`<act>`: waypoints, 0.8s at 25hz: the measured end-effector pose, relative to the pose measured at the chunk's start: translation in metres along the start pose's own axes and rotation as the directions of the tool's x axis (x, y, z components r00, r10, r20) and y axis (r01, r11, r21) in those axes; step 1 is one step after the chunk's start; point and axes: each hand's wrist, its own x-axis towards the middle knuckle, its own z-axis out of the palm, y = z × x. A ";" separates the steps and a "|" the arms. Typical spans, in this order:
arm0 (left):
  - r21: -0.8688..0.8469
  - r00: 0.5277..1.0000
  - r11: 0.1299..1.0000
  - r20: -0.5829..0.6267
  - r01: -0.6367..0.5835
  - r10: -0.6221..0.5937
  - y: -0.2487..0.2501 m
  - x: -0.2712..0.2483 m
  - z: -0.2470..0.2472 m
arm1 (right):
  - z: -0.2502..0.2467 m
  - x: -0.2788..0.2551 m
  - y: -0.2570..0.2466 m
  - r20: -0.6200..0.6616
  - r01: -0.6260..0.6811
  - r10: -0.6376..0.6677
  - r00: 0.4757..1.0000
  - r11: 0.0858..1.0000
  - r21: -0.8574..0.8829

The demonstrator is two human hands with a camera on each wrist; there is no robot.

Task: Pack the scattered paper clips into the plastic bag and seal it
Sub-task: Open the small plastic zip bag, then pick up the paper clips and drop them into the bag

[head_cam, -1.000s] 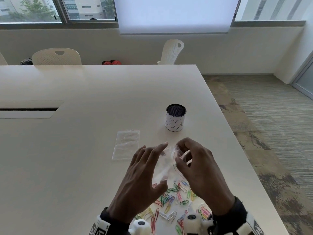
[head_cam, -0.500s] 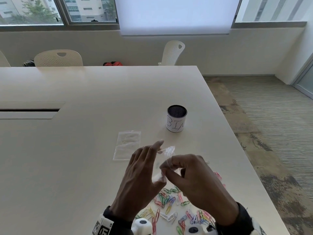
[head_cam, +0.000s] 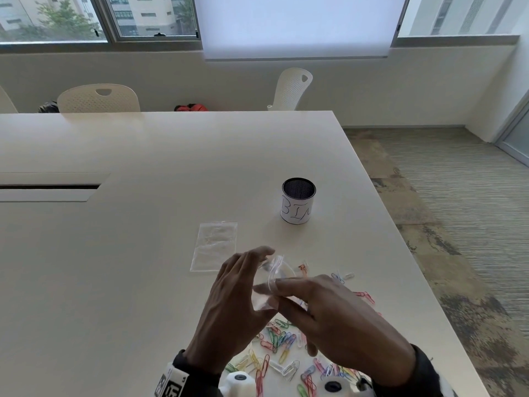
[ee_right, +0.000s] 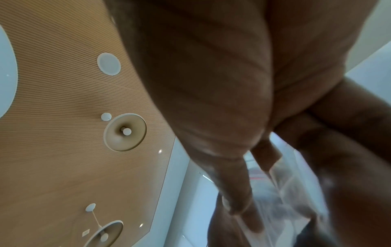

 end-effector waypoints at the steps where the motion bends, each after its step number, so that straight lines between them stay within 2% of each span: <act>1: 0.004 1.000 1.000 0.004 0.007 -0.007 -0.002 0.001 0.000 | -0.001 -0.001 0.001 0.009 -0.009 0.010 1.000 0.999 -0.042; 3: 0.004 1.000 1.000 0.012 0.020 -0.020 -0.004 0.002 0.000 | -0.002 -0.002 0.002 -0.004 -0.009 0.009 1.000 0.994 -0.105; 9: -0.053 0.998 0.997 0.017 0.061 -0.060 -0.004 0.003 0.000 | -0.007 -0.001 -0.002 -0.078 -0.003 0.009 0.997 0.997 0.071; 12: -0.052 0.995 0.993 -0.008 0.102 -0.103 -0.015 0.000 -0.008 | -0.018 0.006 0.011 -0.282 -0.013 0.063 0.957 0.984 0.178; 14: -0.051 0.991 0.991 -0.039 0.126 -0.128 -0.025 -0.005 -0.018 | -0.023 0.022 0.029 -0.397 -0.015 0.081 0.914 0.986 0.165; 15: -0.050 0.988 0.989 -0.054 0.140 -0.143 -0.029 -0.008 -0.025 | -0.022 0.034 0.039 -0.412 -0.022 0.079 0.908 0.990 0.142; 20: -0.027 0.978 0.981 -0.081 0.193 -0.194 -0.043 -0.021 -0.050 | 0.004 0.111 0.077 -0.186 -0.053 0.035 0.982 0.995 -0.090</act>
